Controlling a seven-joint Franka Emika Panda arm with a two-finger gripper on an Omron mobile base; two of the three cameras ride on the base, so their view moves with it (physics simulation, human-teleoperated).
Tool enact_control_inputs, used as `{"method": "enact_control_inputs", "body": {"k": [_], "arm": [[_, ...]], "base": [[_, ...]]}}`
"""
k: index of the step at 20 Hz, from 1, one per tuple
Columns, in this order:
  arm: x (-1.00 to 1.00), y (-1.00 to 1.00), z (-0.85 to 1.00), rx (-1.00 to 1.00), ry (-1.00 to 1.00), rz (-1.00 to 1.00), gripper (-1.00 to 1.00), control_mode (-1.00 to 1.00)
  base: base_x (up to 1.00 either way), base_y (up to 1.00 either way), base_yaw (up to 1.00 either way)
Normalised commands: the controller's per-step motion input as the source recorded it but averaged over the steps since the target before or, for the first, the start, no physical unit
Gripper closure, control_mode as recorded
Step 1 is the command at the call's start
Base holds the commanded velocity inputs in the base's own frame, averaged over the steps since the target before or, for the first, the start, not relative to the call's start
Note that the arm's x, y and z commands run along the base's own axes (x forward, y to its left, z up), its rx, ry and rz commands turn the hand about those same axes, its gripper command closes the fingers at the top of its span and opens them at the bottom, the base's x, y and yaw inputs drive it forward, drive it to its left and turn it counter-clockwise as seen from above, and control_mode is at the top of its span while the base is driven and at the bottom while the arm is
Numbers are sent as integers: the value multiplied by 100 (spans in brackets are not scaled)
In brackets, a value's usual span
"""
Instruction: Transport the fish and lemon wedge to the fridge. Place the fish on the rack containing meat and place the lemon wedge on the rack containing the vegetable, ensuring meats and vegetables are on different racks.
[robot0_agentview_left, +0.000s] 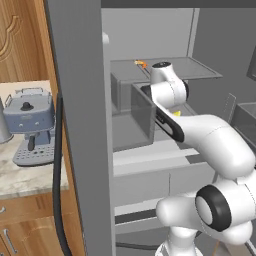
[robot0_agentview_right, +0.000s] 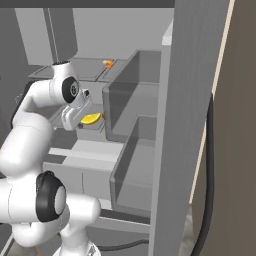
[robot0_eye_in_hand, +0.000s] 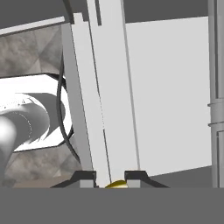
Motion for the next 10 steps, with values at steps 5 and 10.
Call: {"method": "enact_control_inputs", "body": {"k": [5,10], "arm": [[0,0,0,0,0,0,100,100],[0,0,-4,0,-1,0,100,-100]], "base": [[2,0,0],[0,0,0]]}}
